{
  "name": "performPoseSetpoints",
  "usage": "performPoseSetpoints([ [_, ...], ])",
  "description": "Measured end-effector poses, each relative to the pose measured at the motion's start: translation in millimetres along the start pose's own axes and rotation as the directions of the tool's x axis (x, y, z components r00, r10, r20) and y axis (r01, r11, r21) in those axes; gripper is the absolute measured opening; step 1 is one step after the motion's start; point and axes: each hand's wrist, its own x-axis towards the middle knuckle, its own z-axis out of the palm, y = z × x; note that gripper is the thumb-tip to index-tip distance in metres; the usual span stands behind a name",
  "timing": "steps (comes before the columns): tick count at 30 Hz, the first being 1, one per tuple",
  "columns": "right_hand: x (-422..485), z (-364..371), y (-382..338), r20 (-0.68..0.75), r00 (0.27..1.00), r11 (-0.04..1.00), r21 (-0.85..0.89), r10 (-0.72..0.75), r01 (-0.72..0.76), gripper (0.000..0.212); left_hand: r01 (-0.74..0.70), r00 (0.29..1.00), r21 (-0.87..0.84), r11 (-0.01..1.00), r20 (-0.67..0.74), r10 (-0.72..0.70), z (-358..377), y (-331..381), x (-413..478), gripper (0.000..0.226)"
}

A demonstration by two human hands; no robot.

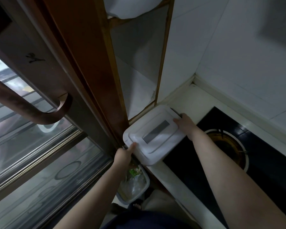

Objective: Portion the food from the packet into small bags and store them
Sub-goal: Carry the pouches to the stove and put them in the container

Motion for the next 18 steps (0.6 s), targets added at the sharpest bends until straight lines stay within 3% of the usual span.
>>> performPoseSetpoints([
  [5,-7,2,6,-0.165,0.984,0.992,0.093,-0.073,0.090,0.050,-0.145,0.981,0.067,0.987,-0.124,0.152,2,1,-1,0.043],
  [8,-13,4,6,-0.267,0.955,0.987,0.047,-0.133,0.151,0.043,-0.198,0.960,0.252,0.947,-0.148,0.240,1,4,-1,0.040],
  [14,-23,10,3,-0.356,0.908,0.975,-0.088,-0.223,0.205,0.030,-0.280,0.929,0.330,0.902,-0.142,0.341,6,13,-8,0.017],
  [18,-28,13,3,-0.397,0.884,0.969,-0.135,-0.246,0.208,0.027,-0.303,0.911,0.404,0.863,-0.144,0.387,5,9,-10,0.020],
])
